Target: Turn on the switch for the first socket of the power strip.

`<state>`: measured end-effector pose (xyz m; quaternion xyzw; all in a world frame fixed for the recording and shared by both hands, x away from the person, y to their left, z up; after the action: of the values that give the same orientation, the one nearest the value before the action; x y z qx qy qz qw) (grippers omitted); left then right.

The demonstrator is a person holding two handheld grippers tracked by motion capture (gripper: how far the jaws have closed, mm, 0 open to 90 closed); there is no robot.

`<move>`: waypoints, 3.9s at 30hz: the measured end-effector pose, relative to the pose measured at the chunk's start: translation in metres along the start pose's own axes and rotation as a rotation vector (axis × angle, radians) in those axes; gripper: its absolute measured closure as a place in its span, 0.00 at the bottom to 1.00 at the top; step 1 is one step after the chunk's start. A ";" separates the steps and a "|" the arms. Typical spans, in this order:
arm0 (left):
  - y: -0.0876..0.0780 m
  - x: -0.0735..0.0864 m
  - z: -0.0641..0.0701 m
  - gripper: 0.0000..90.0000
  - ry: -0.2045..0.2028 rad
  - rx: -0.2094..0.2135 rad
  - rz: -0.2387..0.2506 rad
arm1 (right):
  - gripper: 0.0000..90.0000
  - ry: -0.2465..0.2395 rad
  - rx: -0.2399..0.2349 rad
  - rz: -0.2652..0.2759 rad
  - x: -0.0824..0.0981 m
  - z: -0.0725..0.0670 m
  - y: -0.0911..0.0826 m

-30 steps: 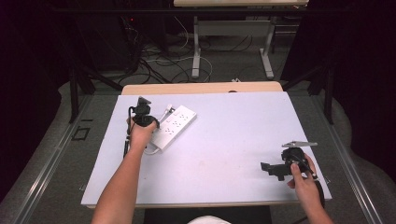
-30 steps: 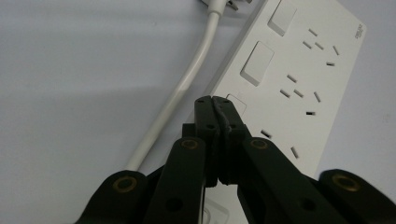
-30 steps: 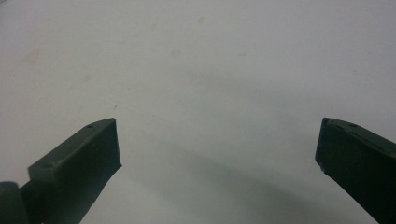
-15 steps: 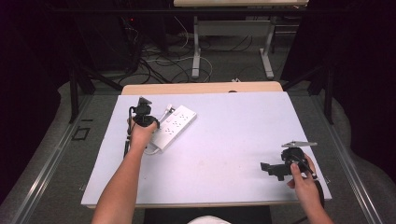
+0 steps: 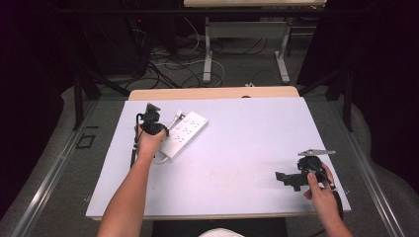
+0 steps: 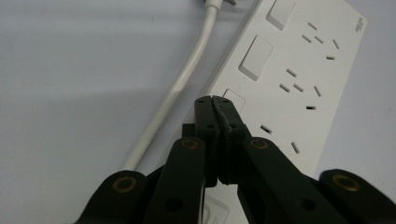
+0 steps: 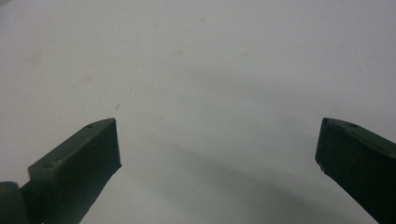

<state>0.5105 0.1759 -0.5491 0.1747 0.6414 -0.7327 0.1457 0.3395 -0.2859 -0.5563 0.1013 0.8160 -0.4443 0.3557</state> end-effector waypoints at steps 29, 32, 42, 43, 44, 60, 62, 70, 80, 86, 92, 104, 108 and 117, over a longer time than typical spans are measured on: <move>0.001 0.000 0.003 1.00 0.021 -0.035 0.000 | 0.00 0.004 0.002 0.002 0.000 0.002 -0.001; 0.001 0.000 0.003 1.00 0.016 -0.034 0.003 | 0.00 0.008 0.001 0.009 0.000 0.002 -0.002; -0.001 0.001 0.007 1.00 0.035 -0.027 0.006 | 0.00 0.015 0.000 0.005 0.001 0.003 -0.001; -0.001 0.001 0.008 1.00 0.026 -0.026 0.014 | 0.00 0.015 0.000 0.005 0.001 0.003 -0.001; -0.001 0.001 0.008 1.00 0.029 -0.025 0.010 | 0.00 0.015 0.000 0.005 0.001 0.003 -0.001; -0.012 0.002 0.015 0.92 0.061 0.000 0.041 | 0.00 0.019 -0.002 0.002 0.002 0.002 -0.002; -0.015 0.003 0.017 0.90 0.068 0.010 0.041 | 0.00 0.019 -0.002 0.002 0.002 0.002 -0.002; -0.023 0.005 0.025 0.82 0.090 0.036 0.064 | 0.00 0.015 -0.002 0.005 0.001 0.002 -0.002; -0.033 0.009 0.036 0.65 0.129 0.067 0.092 | 0.00 0.007 -0.001 0.006 0.001 0.002 -0.002; -0.038 0.014 0.044 0.58 0.160 0.095 0.079 | 0.00 0.006 0.000 0.006 0.001 0.002 -0.002; -0.043 0.018 0.051 0.50 0.216 0.092 0.095 | 0.00 0.003 0.002 0.008 0.001 0.002 -0.003; -0.052 0.031 0.063 0.39 0.371 0.118 0.154 | 0.00 0.001 0.004 0.010 0.001 0.001 -0.002; -0.055 0.037 0.066 0.35 0.398 0.128 0.170 | 0.00 0.001 0.005 0.011 0.001 0.001 -0.003; -0.066 0.059 0.071 0.21 0.361 0.140 0.158 | 0.00 -0.002 0.005 0.011 0.001 0.001 -0.003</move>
<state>0.4238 0.1156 -0.5080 0.3625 0.5888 -0.7187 0.0730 0.3377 -0.2882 -0.5554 0.1063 0.8139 -0.4444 0.3589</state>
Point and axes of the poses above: each handheld gripper's, and its own axes: y roughly forward along the jaws, x roughly out of its underside, z roughly to its right, the point moved 4 cm from there along y, roughly forward along the jaws, and after that the axes turned 11 degrees about -x, right-handed, at the moved point
